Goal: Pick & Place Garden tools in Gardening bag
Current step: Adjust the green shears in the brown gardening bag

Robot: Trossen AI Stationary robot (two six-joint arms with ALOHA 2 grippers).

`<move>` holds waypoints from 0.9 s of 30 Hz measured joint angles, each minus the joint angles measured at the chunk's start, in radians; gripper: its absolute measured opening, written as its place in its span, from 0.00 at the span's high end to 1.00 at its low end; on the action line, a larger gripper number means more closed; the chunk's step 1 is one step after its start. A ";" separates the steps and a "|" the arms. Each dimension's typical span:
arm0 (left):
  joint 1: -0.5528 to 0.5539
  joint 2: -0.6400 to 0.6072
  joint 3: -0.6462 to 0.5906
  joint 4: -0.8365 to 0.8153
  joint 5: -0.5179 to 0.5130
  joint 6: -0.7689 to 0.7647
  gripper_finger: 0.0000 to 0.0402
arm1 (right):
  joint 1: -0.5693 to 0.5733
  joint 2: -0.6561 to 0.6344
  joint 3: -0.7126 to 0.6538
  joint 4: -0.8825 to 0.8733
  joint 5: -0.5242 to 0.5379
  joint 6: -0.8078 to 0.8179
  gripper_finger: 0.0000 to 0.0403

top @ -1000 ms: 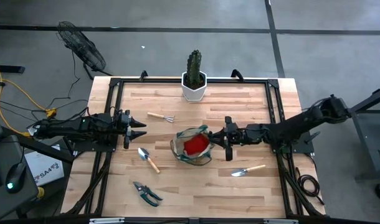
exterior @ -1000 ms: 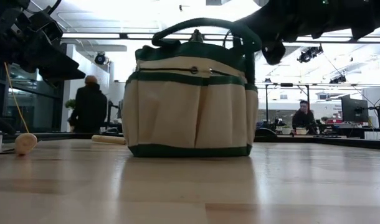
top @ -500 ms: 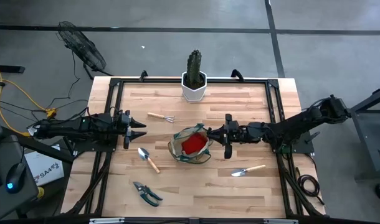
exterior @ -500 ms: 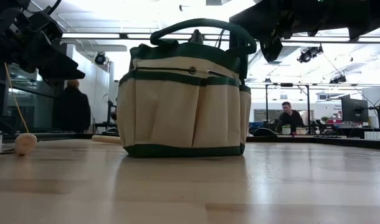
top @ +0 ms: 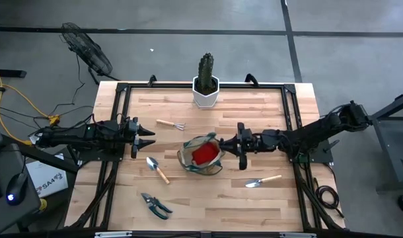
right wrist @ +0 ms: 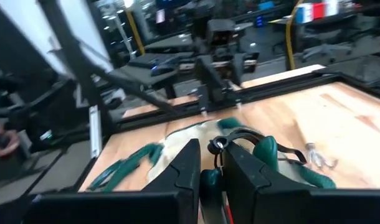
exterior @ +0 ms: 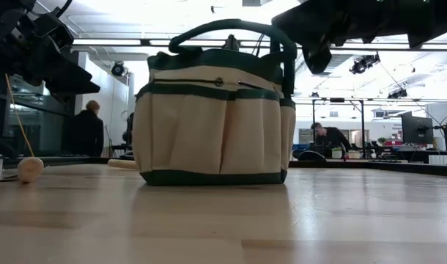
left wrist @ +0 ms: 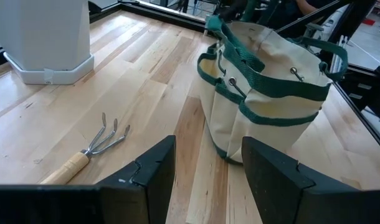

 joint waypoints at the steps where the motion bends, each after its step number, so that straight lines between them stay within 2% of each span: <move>1: 0.000 0.000 0.000 0.000 0.000 0.000 0.55 | 0.000 0.000 0.000 -0.007 -0.009 -0.006 0.91; 5: 0.000 0.000 0.000 0.000 0.000 0.000 0.55 | 0.000 0.000 0.000 -0.034 -0.044 -0.005 0.90; 12: 0.000 0.000 0.000 0.000 0.000 0.000 0.55 | 0.000 0.000 0.001 -0.076 -0.043 0.032 0.91; 24: 0.000 0.000 0.000 0.000 0.000 0.000 0.55 | 0.001 -0.009 0.001 -0.096 -0.015 0.024 0.91; 27: 0.000 0.000 0.000 0.000 0.000 0.000 0.55 | 0.006 -0.033 0.008 -0.147 0.030 0.038 0.91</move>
